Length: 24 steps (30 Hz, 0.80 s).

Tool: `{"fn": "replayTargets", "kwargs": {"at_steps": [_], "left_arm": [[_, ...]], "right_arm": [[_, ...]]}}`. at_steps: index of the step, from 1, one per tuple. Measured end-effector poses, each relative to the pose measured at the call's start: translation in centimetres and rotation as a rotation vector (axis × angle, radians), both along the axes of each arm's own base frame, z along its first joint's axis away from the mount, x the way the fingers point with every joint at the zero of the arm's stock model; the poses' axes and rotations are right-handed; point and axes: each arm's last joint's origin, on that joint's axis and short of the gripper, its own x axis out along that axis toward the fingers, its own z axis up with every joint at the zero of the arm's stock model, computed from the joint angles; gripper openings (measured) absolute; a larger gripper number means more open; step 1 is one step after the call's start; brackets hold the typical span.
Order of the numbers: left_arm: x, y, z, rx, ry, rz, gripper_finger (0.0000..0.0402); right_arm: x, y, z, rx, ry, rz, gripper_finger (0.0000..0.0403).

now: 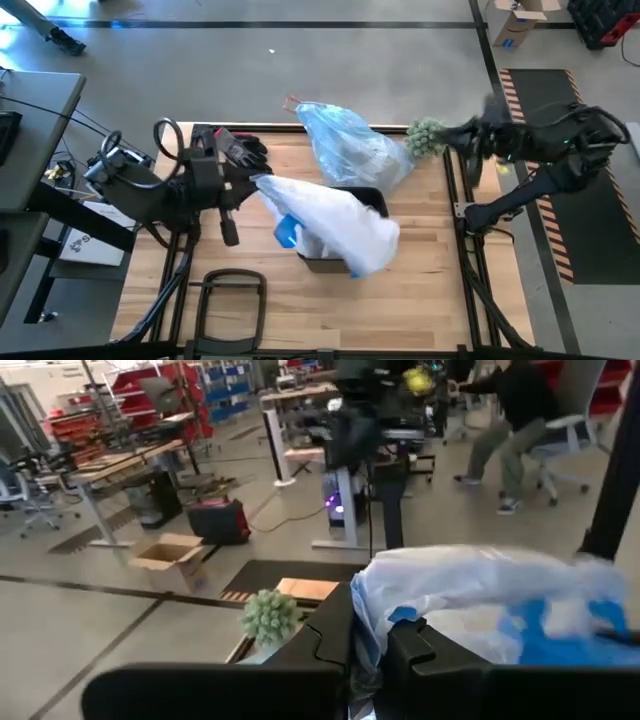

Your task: Place trash/remove bag and relplace

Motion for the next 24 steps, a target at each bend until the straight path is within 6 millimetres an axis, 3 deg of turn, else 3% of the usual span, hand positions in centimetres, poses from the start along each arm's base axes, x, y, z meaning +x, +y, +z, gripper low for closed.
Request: {"fn": "replayTargets", "kwargs": {"at_steps": [3, 7, 13, 17, 20, 24], "left_arm": [[-0.3, 0.4, 0.3, -0.003, -0.016, 0.025, 0.0000], [0.0, 1.2, 0.3, 0.015, -0.020, 0.108, 0.0000], [0.8, 2.9, 0.5, 0.023, -0.031, 0.216, 0.0000], [1.4, 4.3, 0.8, 0.043, -0.047, 0.276, 0.0000], [1.7, 5.4, 1.1, 0.053, -0.058, 0.317, 0.0000], [2.0, 6.1, 1.1, 0.048, -0.059, 0.320, 0.0000]], "right_arm": [[2.0, 2.2, 0.5, 0.045, -0.046, 0.320, 0.0002], [5.3, 6.7, 0.4, 0.071, -0.080, 0.705, 0.0021], [11.1, 14.2, -3.0, -0.048, -0.020, 0.942, 0.0083], [14.4, 17.3, -5.1, -0.153, -0.040, 0.943, 0.0126], [17.2, 18.2, -6.9, -0.192, -0.025, 0.877, 0.0148], [20.9, 17.1, -9.2, -0.249, 0.029, 0.515, 0.0168]]}}
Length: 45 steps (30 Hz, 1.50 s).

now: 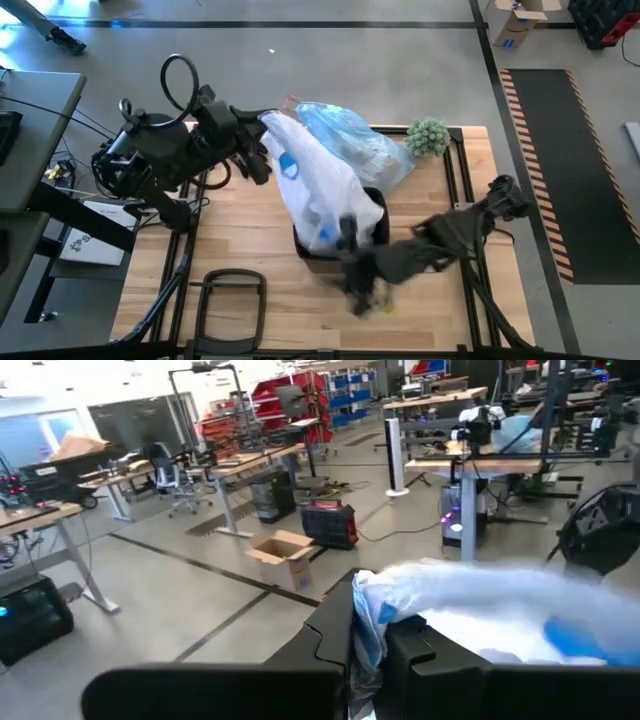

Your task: Place trash/remove bag and relplace

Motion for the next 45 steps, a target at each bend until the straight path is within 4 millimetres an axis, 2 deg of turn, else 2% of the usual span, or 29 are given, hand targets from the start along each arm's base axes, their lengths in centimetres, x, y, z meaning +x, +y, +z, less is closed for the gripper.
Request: {"fn": "replayTargets", "kwargs": {"at_steps": [3, 5, 7, 16, 21, 25, 29, 32, 36, 42, 45], "left_arm": [[0.0, -0.2, 0.0, -0.003, 0.002, -0.032, 0.0000], [-0.1, -0.7, -0.1, -0.001, 0.012, -0.058, 0.0000], [-0.3, -1.3, -0.2, 0.003, 0.019, -0.083, 0.0000], [-1.5, -4.2, -0.2, 0.013, 0.026, -0.166, 0.0000], [-1.9, -4.8, -0.3, 0.037, 0.038, -0.138, 0.0000], [-1.9, -4.9, -0.3, 0.038, 0.038, -0.136, 0.0000], [-1.9, -5.1, -0.3, 0.004, 0.020, -0.185, 0.0000], [-1.9, -5.4, -0.3, -0.032, 0.007, -0.259, 0.0000], [-1.9, -5.5, -0.3, -0.045, 0.001, -0.283, 0.0000], [-1.9, -5.4, -0.3, -0.042, 0.000, -0.259, 0.0000], [-1.7, -5.2, -0.3, -0.033, 0.004, -0.239, 0.0000]], "right_arm": [[0.3, -2.0, -0.6, -0.187, -0.001, -0.360, 0.0171], [-0.8, -3.5, 0.2, -0.290, -0.026, -0.573, 0.0171], [-2.3, -4.9, 1.3, -0.339, -0.040, -0.688, 0.0171], [-11.0, -12.8, 4.3, -0.082, 0.134, -0.748, 0.0172], [-13.8, -14.7, 5.6, -0.045, 0.157, -0.690, 0.0172], [-14.3, -14.7, 5.6, -0.114, 0.216, -0.575, 0.0172], [-13.7, -14.3, 4.2, -0.215, 0.366, -0.503, 0.0172], [-12.9, -13.3, 3.3, -0.238, 0.452, -0.380, 0.0172], [-12.3, -10.5, 2.6, -0.328, 0.495, -0.111, 0.0172], [-12.7, -5.7, 2.4, -0.472, 0.390, 0.009, 0.0175], [-12.2, -2.7, 1.3, -0.531, 0.377, 0.109, 0.0178]]}}
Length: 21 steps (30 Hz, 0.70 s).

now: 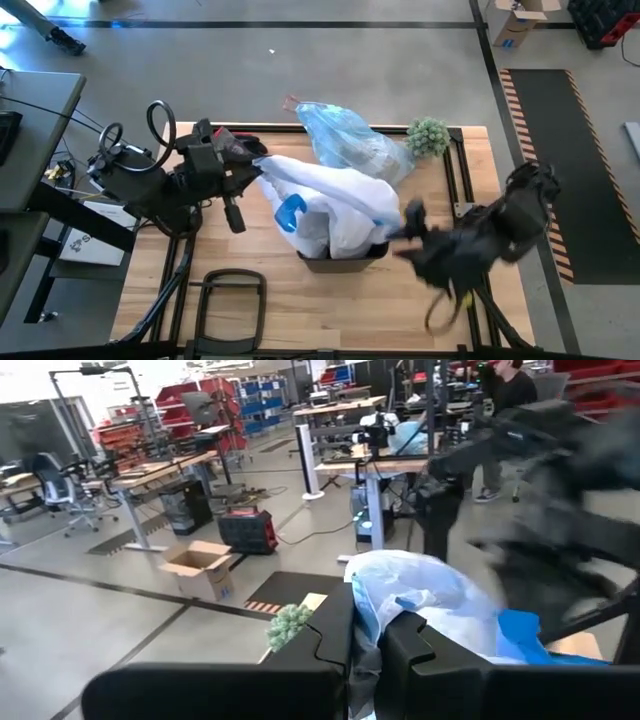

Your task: Place trash/remove bag and relplace

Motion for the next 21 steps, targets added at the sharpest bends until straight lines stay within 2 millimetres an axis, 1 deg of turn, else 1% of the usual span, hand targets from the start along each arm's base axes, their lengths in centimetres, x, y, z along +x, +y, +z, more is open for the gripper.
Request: {"fn": "replayTargets", "kwargs": {"at_steps": [2, 4, 8, 10, 12, 15, 18, 21], "left_arm": [[0.1, 0.2, 0.0, 0.000, -0.002, 0.014, 0.0000], [0.2, 0.4, 0.1, 0.003, -0.003, 0.019, 0.0000], [0.4, 0.7, 0.0, 0.005, -0.002, 0.034, 0.0000], [0.5, 0.9, 0.0, 0.005, -0.001, 0.040, 0.0000], [0.5, 0.9, 0.0, 0.005, -0.001, 0.036, 0.0000], [0.5, 0.9, 0.0, 0.003, 0.000, 0.025, 0.0000], [0.5, 0.8, 0.0, 0.003, 0.001, 0.015, 0.0000], [0.5, 0.8, 0.0, 0.000, 0.002, -0.008, 0.0000]], "right_arm": [[0.6, 1.6, -1.3, -0.075, 0.045, 0.049, 0.0179], [1.2, 2.6, -2.7, -0.198, 0.087, 0.045, 0.0179], [2.8, 3.3, -5.1, -0.514, 0.078, -0.074, 0.0179], [3.7, 3.2, -5.9, -0.607, 0.086, -0.096, 0.0179], [4.2, 3.1, -6.2, -0.634, 0.112, -0.082, 0.0179], [5.1, 2.0, -6.3, -0.626, 0.126, -0.130, 0.0172], [5.4, 0.6, -5.9, -0.556, 0.153, -0.163, 0.0157], [5.4, -0.4, -5.6, -0.431, 0.207, -0.159, 0.0139]]}}
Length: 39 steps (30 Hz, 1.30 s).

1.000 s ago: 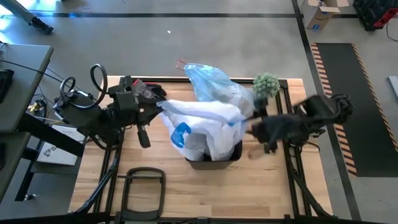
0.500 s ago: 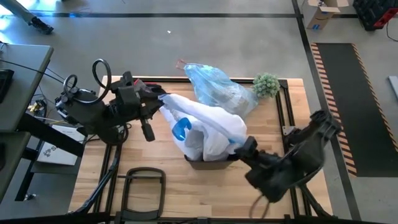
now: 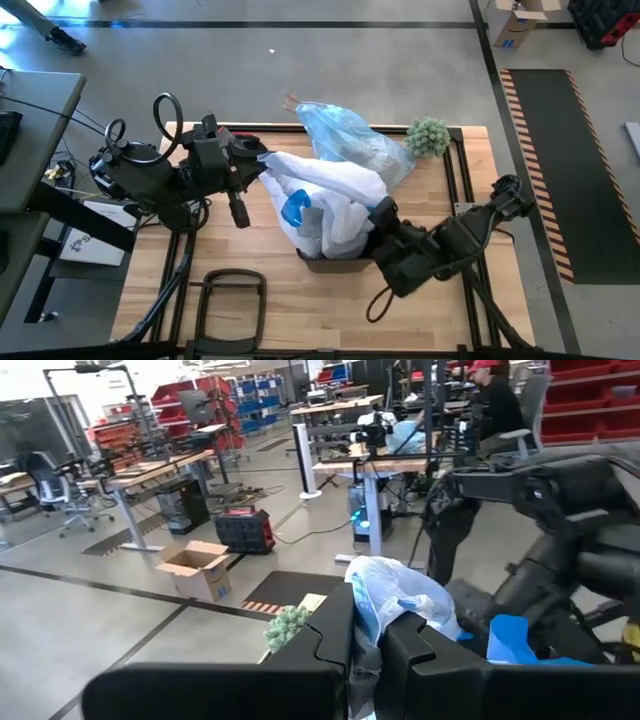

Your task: Place trash/remove bag and relplace

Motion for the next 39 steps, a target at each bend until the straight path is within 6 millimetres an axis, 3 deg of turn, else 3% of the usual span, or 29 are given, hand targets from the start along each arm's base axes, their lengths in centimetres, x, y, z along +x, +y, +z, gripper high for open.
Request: {"fn": "replayTargets", "kwargs": {"at_steps": [4, 9, 14, 17, 20, 26, 32, 35, 39], "left_arm": [[0.0, 0.0, 0.0, -0.001, -0.001, -0.005, 0.0000], [-0.1, 0.0, 0.3, 0.016, -0.010, -0.005, 0.0000], [-0.1, 0.1, 0.8, 0.043, -0.034, 0.017, 0.0000], [-0.7, 0.5, 1.4, 0.071, -0.057, 0.043, 0.0000], [-2.0, 1.5, 2.7, 0.047, -0.129, 0.055, 0.0000], [-3.8, 2.7, 3.8, -0.031, -0.218, -0.079, 0.0000], [-2.3, 2.0, 3.0, -0.056, -0.190, -0.121, 0.0000], [-0.7, 1.1, 2.2, -0.067, -0.165, -0.154, 0.0000], [1.7, -0.7, 0.3, -0.108, -0.077, -0.255, 0.0000]], "right_arm": [[-0.5, -1.5, 0.9, 0.139, 0.020, -0.028, 0.0125], [-1.1, -3.0, 2.0, 0.160, -0.016, -0.057, 0.0106], [-1.5, -3.8, 2.7, 0.165, -0.041, -0.075, 0.0019], [-2.0, -3.8, 3.1, 0.149, -0.080, -0.086, 0.0007], [-3.5, -3.8, 4.1, 0.207, -0.148, -0.104, 0.0001], [-8.0, -3.7, 6.5, 0.575, -0.275, -0.193, 0.0000], [-11.2, -2.0, 7.9, 0.790, -0.335, -0.158, 0.0000], [-12.2, -0.8, 8.2, 0.853, -0.346, -0.104, 0.0000], [-12.9, 0.5, 7.6, 0.926, -0.285, -0.153, 0.0000]]}}
